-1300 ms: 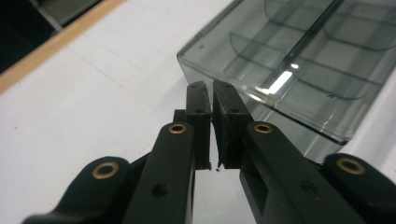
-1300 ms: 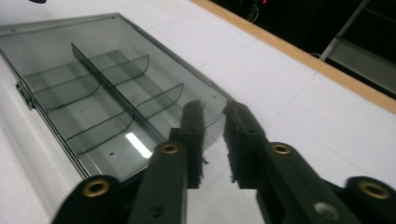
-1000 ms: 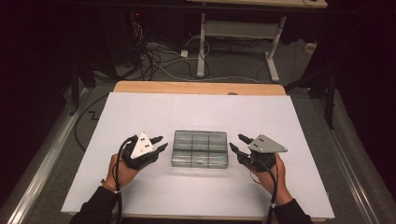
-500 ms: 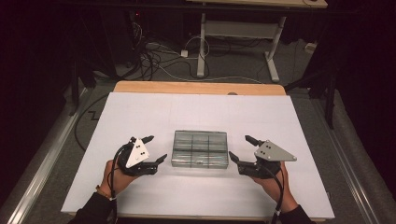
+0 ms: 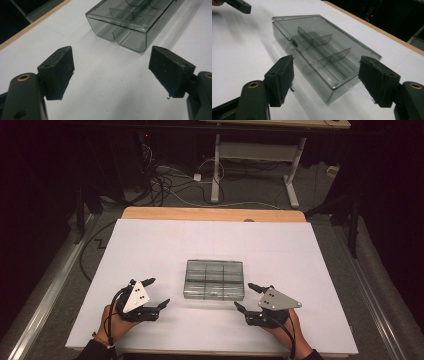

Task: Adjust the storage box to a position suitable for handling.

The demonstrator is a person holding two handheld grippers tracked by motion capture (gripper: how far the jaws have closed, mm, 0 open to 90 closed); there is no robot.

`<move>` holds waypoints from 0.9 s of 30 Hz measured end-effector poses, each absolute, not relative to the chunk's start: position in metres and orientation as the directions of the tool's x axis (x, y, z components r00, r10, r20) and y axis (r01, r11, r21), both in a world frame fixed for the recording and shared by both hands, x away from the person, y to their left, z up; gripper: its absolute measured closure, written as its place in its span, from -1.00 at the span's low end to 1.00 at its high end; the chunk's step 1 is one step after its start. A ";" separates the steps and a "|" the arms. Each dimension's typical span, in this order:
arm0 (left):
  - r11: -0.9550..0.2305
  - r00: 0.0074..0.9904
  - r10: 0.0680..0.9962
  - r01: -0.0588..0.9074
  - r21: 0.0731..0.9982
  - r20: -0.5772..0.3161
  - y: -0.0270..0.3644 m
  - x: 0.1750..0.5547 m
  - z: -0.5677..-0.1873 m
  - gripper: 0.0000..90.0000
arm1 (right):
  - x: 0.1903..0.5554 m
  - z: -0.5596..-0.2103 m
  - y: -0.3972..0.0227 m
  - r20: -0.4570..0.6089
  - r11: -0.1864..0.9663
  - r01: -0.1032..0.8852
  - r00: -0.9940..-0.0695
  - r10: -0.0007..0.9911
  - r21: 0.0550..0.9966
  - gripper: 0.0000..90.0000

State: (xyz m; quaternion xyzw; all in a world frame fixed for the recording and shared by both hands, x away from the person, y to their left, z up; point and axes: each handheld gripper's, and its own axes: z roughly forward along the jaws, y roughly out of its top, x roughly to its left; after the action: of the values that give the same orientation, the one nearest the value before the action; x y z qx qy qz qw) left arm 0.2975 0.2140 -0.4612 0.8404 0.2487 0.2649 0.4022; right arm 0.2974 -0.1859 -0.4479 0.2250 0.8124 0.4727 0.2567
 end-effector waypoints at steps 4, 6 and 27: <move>-0.543 0.731 0.643 0.225 0.809 0.228 0.219 0.291 -0.466 -0.56 | 0.296 -0.452 -0.181 -0.200 0.463 0.121 -0.787 0.584 0.878 -0.25; -0.540 0.729 0.647 0.232 0.809 0.222 0.220 0.289 -0.468 -0.55 | 0.296 -0.454 -0.179 -0.205 0.477 0.120 -0.793 0.574 0.871 -0.17; -0.536 0.736 0.649 0.263 0.802 0.192 0.221 0.288 -0.473 -0.30 | 0.298 -0.468 -0.162 -0.203 0.573 0.118 -0.861 0.465 0.811 1.00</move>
State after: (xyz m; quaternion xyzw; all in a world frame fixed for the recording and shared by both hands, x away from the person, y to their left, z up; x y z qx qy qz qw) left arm 0.2880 0.2215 -0.4733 0.8422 0.2708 0.2422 0.3983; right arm 0.2977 -0.1620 -0.4679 0.1689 0.8635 0.4302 0.2019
